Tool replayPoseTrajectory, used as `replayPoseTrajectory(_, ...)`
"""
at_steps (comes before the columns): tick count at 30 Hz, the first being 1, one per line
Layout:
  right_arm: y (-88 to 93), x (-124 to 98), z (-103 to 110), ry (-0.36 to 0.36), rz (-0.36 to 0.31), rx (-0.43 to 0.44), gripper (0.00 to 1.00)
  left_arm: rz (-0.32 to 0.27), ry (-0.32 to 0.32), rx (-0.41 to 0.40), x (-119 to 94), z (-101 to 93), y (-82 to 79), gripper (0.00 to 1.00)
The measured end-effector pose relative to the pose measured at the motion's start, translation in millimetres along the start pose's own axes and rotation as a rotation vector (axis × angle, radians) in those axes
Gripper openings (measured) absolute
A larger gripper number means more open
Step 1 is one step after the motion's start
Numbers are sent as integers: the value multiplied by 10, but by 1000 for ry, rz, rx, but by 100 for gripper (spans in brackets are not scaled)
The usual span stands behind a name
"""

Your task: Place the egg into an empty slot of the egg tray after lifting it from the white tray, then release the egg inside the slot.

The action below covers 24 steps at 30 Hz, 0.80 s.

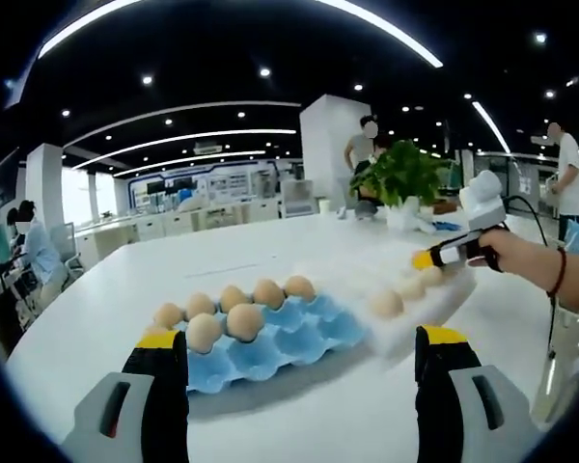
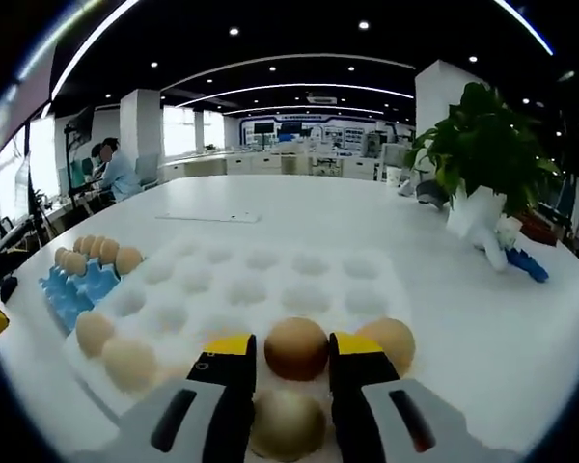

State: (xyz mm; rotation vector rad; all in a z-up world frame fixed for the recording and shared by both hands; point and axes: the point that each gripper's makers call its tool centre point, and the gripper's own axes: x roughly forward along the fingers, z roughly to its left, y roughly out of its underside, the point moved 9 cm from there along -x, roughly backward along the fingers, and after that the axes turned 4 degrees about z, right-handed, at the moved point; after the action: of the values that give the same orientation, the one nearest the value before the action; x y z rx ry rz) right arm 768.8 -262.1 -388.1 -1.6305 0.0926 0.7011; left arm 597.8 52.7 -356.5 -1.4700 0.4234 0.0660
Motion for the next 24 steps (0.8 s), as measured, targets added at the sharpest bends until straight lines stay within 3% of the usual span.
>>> replayPoseTrajectory(12, 25, -88, 65, 6, 4, 16, 27, 13, 8, -3, 27, 61, -9, 100)
replayPoseTrajectory(18, -21, -22, 1, 13, -7, -5, 27, 12, -12, -12, 46, 167, 20, 100)
replayPoseTrajectory(21, 12, -131, 72, 12, -18, -9, 27, 20, -12, -23, 61, 183, 49, 100)
replayPoseTrajectory(24, -33, -78, -6, 9, -27, -7, 27, 21, -16, -21, 82, 191, 64, 100)
